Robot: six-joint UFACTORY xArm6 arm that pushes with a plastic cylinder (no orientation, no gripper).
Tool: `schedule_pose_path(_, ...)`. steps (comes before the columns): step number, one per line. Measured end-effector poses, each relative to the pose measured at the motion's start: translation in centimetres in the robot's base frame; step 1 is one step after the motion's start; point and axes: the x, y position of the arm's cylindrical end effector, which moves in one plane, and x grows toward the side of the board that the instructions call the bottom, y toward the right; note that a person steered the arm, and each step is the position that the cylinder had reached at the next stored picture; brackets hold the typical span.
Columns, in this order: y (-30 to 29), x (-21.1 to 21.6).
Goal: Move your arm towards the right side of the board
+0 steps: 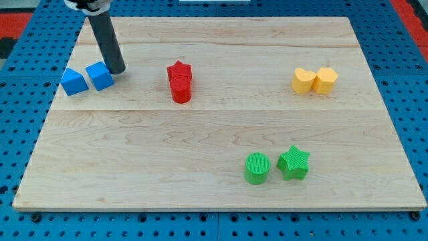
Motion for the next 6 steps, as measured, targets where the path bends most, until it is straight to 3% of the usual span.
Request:
schedule_pose_path(2, 1.1, -0.1)
schedule_pose_path(3, 7.4, -3.3)
schedule_pose_path(5, 9.6, -3.6)
schedule_pose_path(6, 14.1, -3.6)
